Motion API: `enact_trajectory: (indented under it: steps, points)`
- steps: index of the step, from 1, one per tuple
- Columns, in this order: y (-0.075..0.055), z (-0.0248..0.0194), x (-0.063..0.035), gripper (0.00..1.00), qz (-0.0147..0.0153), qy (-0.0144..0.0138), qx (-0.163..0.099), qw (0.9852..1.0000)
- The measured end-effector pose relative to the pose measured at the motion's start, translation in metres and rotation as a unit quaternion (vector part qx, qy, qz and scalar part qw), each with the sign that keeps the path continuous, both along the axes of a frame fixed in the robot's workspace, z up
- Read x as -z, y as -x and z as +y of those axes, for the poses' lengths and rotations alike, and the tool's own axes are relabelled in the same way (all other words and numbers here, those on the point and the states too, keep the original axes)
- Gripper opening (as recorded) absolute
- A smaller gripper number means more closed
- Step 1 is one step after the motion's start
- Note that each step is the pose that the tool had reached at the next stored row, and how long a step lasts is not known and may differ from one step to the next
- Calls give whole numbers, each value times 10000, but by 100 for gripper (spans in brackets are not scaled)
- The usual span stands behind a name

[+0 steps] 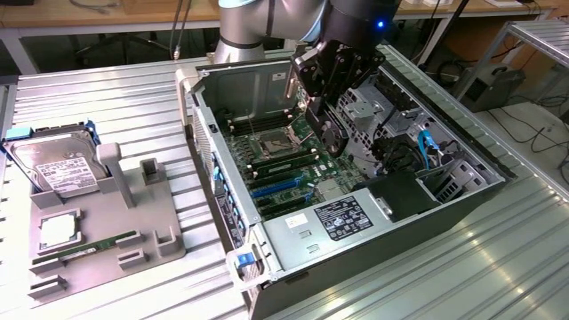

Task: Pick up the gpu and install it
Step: 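Insert the gpu into the slot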

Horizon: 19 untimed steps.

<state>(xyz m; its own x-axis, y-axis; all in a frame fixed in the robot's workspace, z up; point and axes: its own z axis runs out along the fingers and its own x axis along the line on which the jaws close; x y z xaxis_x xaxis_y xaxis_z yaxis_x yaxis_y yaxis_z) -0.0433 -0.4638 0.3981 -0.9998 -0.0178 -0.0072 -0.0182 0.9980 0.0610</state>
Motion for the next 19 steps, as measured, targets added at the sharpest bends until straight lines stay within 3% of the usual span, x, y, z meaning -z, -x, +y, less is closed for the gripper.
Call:
enact_trajectory:
  steps: [8, 11, 13, 14, 19]
  points:
    - [0, 0, 0, 26, 0, 0, -16, 10000]
    - [0, 0, 1, 26, -2, 0, -343, 9994]
    - [0, 0, 3, 26, -3, -1, -710, 9975]
    - [0, 0, 4, 26, -3, -1, -926, 9957]
    - [0, 0, 7, 26, -6, -2, -1430, 9897]
